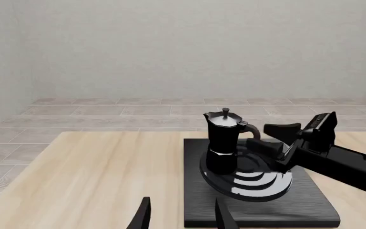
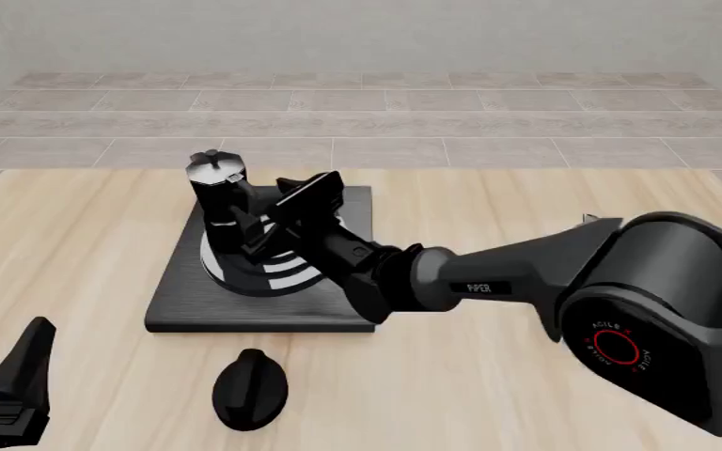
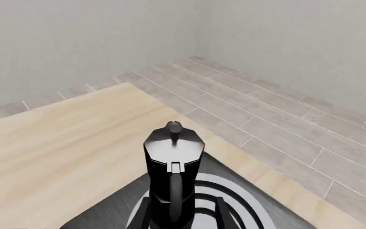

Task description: Put both moka pots on the stove.

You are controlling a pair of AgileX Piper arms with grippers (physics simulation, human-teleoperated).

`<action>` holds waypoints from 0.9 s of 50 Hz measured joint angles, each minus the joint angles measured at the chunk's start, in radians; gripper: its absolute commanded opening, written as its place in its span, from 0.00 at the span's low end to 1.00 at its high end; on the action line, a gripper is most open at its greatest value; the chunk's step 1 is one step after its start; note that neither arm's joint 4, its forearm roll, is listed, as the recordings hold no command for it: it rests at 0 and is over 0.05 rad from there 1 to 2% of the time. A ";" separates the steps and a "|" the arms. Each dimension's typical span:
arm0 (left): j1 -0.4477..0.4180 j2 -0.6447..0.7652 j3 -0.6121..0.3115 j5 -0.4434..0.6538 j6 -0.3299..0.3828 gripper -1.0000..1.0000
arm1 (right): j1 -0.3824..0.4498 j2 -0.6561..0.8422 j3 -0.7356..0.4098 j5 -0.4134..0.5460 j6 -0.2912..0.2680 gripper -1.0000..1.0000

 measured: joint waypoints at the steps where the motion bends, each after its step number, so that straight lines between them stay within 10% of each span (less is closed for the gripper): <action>1: 0.000 0.000 0.000 0.000 0.000 1.00 | -0.001 -0.004 0.005 -0.001 0.000 1.00; 45: 0.000 0.000 0.000 0.000 0.000 1.00 | -0.124 -0.362 0.348 -0.073 -0.043 1.00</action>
